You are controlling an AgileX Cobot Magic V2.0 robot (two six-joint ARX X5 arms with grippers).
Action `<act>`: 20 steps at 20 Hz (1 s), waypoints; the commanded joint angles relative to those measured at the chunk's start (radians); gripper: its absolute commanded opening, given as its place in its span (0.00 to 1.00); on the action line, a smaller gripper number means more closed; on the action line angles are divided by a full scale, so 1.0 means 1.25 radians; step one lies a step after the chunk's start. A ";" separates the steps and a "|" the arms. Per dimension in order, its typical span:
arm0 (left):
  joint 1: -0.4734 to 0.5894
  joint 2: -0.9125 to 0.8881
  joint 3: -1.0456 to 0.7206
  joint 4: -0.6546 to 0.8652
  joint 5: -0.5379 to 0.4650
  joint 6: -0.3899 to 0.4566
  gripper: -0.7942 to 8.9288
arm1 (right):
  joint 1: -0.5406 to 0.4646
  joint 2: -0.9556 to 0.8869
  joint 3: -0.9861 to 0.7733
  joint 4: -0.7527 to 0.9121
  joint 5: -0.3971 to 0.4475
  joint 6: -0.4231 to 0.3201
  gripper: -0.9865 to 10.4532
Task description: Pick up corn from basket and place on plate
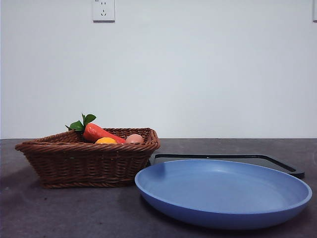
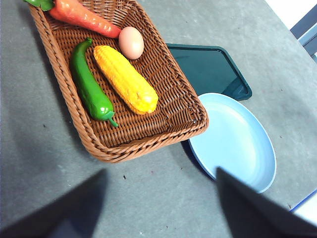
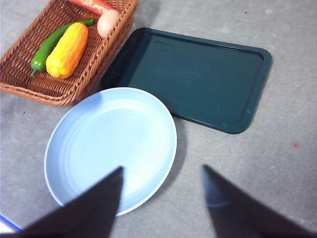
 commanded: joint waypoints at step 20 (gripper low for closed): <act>-0.001 0.003 0.015 0.023 0.004 -0.006 0.50 | 0.112 0.667 0.014 0.264 -0.015 0.054 0.34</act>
